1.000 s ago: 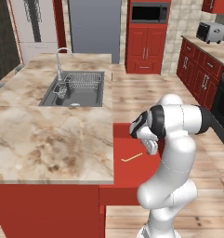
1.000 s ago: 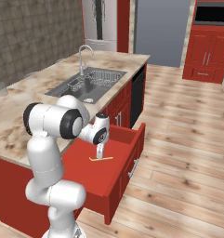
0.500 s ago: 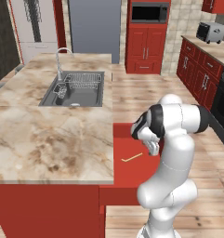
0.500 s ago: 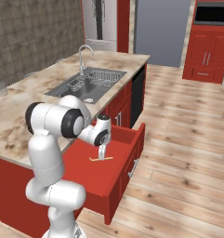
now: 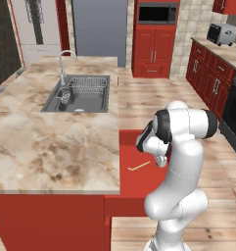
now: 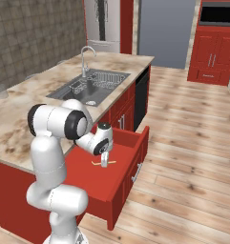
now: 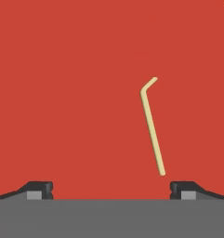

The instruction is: Take a straw from the drawer in front and place it inside the glass cup on the dining counter.

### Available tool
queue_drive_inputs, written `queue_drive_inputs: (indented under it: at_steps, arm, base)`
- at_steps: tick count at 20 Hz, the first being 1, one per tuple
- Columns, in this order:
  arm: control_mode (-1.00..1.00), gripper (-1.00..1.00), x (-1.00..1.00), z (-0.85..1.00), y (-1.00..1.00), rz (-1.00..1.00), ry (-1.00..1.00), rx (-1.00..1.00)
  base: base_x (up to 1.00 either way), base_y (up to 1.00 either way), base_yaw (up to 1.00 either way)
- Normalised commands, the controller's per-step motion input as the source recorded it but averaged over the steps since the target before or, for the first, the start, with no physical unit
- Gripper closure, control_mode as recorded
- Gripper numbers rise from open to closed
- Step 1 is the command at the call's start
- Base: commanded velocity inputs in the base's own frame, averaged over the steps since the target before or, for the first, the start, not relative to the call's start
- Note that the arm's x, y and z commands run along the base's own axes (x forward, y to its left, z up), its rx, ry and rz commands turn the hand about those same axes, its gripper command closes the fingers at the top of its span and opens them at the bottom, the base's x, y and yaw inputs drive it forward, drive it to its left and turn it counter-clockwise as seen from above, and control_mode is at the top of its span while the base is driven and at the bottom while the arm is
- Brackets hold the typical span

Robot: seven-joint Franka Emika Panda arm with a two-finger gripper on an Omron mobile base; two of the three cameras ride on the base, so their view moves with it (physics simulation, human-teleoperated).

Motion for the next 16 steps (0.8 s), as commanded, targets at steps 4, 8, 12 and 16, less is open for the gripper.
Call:
queue_drive_inputs:
  at_steps: [4,8,12,16]
  arm:
    - [-1.00,-1.00,0.00,-0.15,0.00,0.00,-0.05,0.00]
    - [-1.00,-1.00,0.01,-0.09,0.00,0.00,-0.04,0.00]
    - [-1.00,-1.00,0.03,-0.03,0.00,0.00,-0.04,0.00]
    - [-1.00,-1.00,0.08,-0.03,-0.01,0.00,-0.01,0.00]
  base:
    - [0.00,0.00,0.00]
    - [0.00,0.00,0.00]
    - [0.00,0.00,0.00]
    - [0.00,0.00,0.00]
